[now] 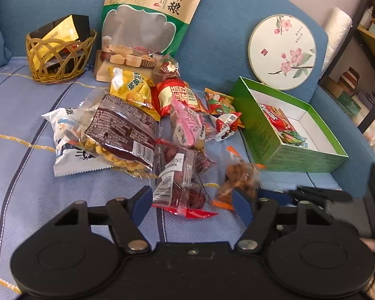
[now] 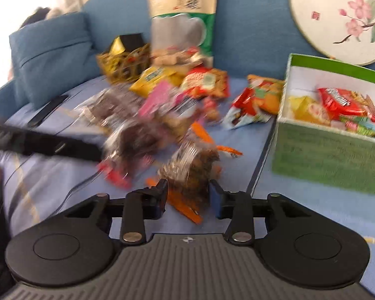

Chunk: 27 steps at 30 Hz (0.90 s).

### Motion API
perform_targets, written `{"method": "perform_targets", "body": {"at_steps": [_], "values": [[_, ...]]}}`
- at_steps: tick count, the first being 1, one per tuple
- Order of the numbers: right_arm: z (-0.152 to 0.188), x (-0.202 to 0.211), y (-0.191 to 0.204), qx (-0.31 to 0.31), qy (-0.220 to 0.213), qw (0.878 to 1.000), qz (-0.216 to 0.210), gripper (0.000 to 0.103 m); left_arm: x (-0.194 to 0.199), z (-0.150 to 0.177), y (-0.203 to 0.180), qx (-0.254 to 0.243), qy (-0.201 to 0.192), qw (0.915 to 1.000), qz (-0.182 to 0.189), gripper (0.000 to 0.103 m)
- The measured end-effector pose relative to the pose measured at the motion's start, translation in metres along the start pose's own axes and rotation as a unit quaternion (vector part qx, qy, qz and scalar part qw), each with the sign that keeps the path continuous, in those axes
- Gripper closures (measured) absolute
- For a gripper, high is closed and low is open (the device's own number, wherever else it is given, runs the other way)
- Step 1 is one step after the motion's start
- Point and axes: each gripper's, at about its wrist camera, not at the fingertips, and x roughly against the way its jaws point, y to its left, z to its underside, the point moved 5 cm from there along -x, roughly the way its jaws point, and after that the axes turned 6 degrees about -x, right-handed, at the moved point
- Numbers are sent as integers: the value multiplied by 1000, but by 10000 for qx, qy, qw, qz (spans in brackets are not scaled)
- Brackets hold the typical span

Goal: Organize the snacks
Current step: 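Grasp a clear bag of dried red snacks with each gripper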

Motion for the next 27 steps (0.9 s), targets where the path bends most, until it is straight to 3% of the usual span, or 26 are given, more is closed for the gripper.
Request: {"method": "perform_targets", "body": {"at_steps": [1, 2, 4, 7, 10, 14, 17, 19, 22, 25, 27], "values": [[0, 1, -1, 43, -78, 9998, 168, 11, -3, -2, 2, 19, -2, 10000, -24, 0], [-1, 3, -2, 19, -92, 9995, 299, 8, -6, -4, 4, 37, 0, 10000, -35, 0], [-5, 9, -4, -200, -195, 9995, 124, 9, -13, -8, 7, 79, 0, 10000, -47, 4], [-5, 14, -5, -519, -323, 9981, -96, 12, -24, -12, 10, 149, 63, 9999, -44, 17], [-5, 18, 7, -317, -450, 9979, -331, 22, -31, -12, 12, 201, 108, 9997, 14, 27], [-5, 16, 29, -27, -451, 9941, -991, 22, -35, -11, 16, 276, 172, 9994, 87, 36], [2, 6, 41, 152, -198, 9949, -976, 22, -37, -8, 17, 356, 270, 9988, 202, 40], [6, 1, 43, 194, -74, 9957, -907, 22, -36, -5, 11, 349, 338, 9975, 505, 47], [8, -2, 44, 170, -61, 9962, -853, 22, -32, -2, 4, 197, 330, 9981, 482, 44], [3, -6, 42, 75, -129, 9962, -853, 22, -34, -2, 9, 303, 344, 9981, 421, 28], [0, -12, 38, -67, -143, 9963, -844, 22, -38, -1, 13, 424, 422, 9971, 464, 26]]}}
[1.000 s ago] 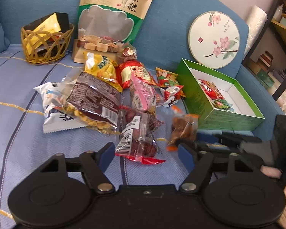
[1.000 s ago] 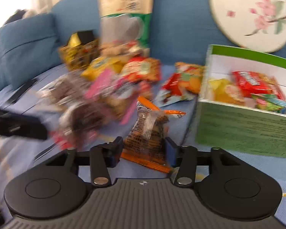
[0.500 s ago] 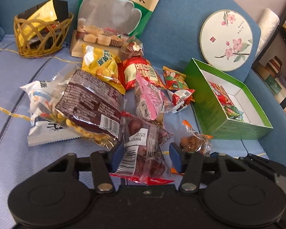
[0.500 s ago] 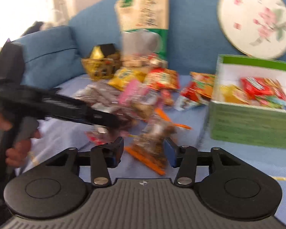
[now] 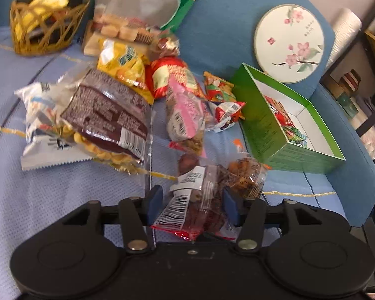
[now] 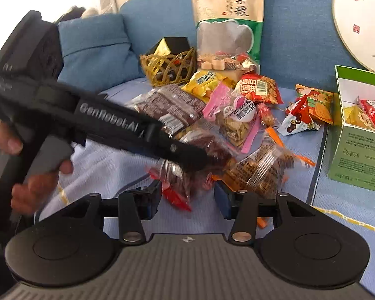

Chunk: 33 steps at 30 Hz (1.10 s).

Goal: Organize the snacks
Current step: 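Grasp a clear bag of dried red snacks with each gripper, then carry both clear bags into the green box and open both grippers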

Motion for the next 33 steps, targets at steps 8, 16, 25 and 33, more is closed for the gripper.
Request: {"method": "perform_targets", "body": {"at_steps": [8, 16, 25, 33], "values": [[-1, -3, 7, 41, 18, 10000, 24, 47, -1, -3, -14, -351, 30, 9992, -194, 44], [-24, 40, 4, 84, -801, 9966, 166, 57, 24, -33, -58, -798, -453, 9958, 61, 46], [-47, 92, -40, -146, -1745, 9811, 825, 61, 7, -74, -127, -1445, -710, 9853, 561, 46], [-53, 110, -96, -473, -2048, 9630, 1684, 61, -52, -96, -185, -1861, -568, 9752, 1056, 46]]}}
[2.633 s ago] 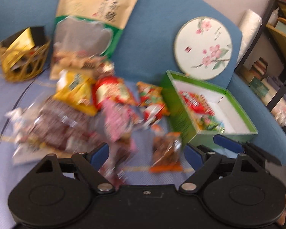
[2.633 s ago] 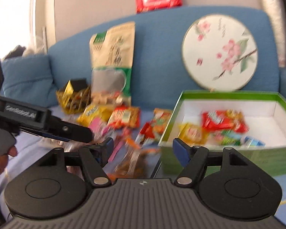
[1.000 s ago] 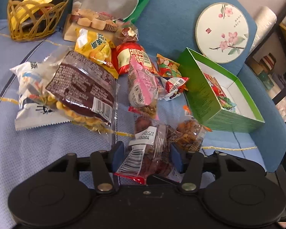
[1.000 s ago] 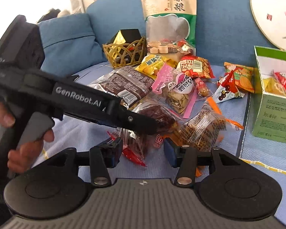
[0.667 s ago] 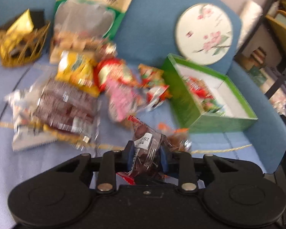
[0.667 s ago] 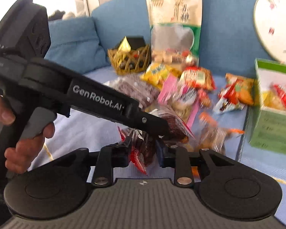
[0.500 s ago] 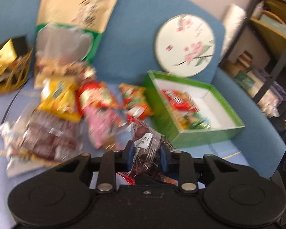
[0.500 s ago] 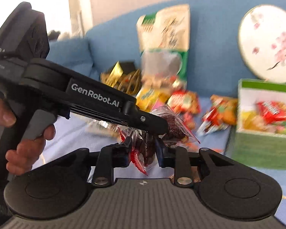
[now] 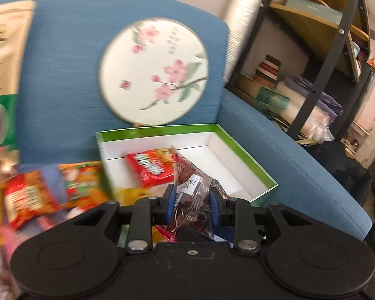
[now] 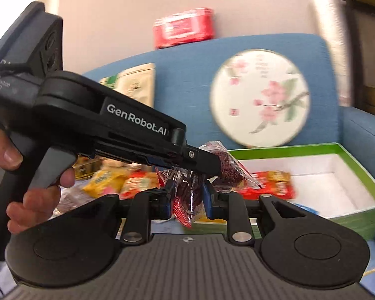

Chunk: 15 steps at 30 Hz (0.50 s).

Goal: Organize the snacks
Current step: 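Carry both clear bags into the green box and open both grippers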

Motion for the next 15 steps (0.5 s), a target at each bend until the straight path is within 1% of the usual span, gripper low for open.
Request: {"method": "perform_targets", "body": {"at_steps": [5, 9, 11, 12, 13, 14, 15], "values": [[-5, -2, -32, -147, -69, 9988, 470, 63, -38, -11, -18, -125, 55, 9997, 221, 46], [-4, -3, -55, -280, -97, 9961, 827, 65, -64, -15, -27, -92, 162, 9990, 414, 45], [-3, -5, -63, -391, -174, 9941, 994, 66, -74, -16, -31, -167, 189, 9989, 391, 44], [-2, -8, -66, -406, -205, 9920, 1175, 64, -78, -16, -33, -228, 200, 9990, 343, 42], [0, -12, -70, -368, -176, 9893, 1400, 50, -81, -16, -33, -293, 187, 9992, 205, 28], [3, -18, -72, -273, -55, 9866, 1610, 43, -82, -15, -31, -333, 190, 9993, 26, 0], [7, -23, -73, -210, 122, 9853, 1694, 35, -80, -14, -29, -333, 168, 9992, -136, 0]]}}
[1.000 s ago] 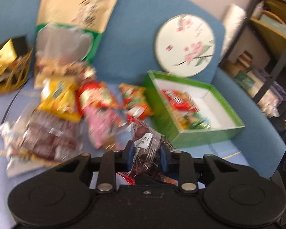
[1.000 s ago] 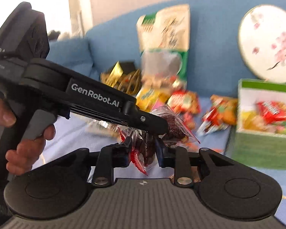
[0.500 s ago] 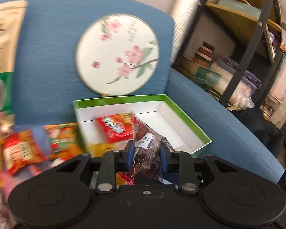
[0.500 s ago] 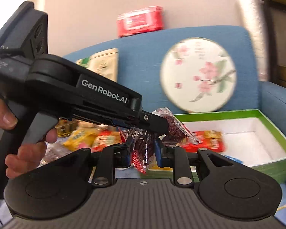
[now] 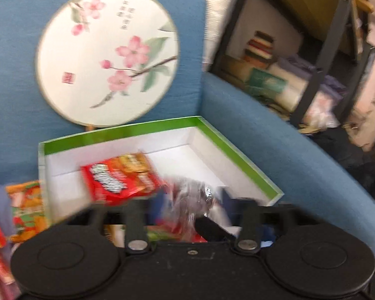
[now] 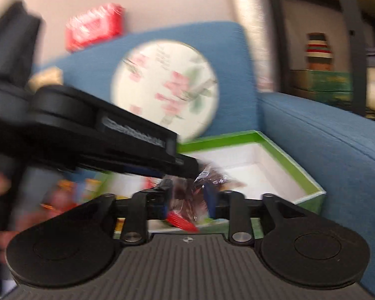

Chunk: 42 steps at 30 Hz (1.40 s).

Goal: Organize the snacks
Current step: 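Carry both clear bags into the green box and open both grippers, then grasp the clear nut bag with orange label using the left gripper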

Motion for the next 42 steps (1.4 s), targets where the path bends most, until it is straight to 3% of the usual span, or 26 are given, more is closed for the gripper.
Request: {"method": "perform_targets", "body": {"at_steps": [3, 7, 13, 19, 23, 30, 34, 38, 42], "values": [[1, 5, 6, 101, -10, 9999, -108, 34, 21, 5, 11, 133, -325, 9988, -348, 0], [2, 23, 17, 167, -236, 9989, -362, 11, 56, 12, 26, 288, -434, 9976, -457, 0], [9, 34, 50, 303, -33, 9949, -966, 7, 118, 43, 56, 646, -520, 9930, -844, 0], [31, 42, 93, 623, 522, 9781, -1918, 7, 158, 105, 91, 1406, -97, 9841, -1083, 0], [53, 37, 114, 704, 1236, 9598, -2421, 7, 173, 142, 106, 1887, 179, 9766, -1018, 0], [78, 31, 130, 1017, 1843, 9455, -2484, 8, 170, 146, 110, 2066, 283, 9760, -621, 0], [82, 32, 131, 1026, 1910, 9439, -2491, 8, 151, 143, 99, 1854, 360, 9813, -375, 0], [81, 31, 124, 849, 1943, 9443, -2516, 8, 127, 144, 95, 1825, 583, 9814, -156, 0], [80, 28, 123, 720, 1944, 9453, -2520, 9, 116, 145, 96, 1791, 647, 9815, -191, 0]]}}
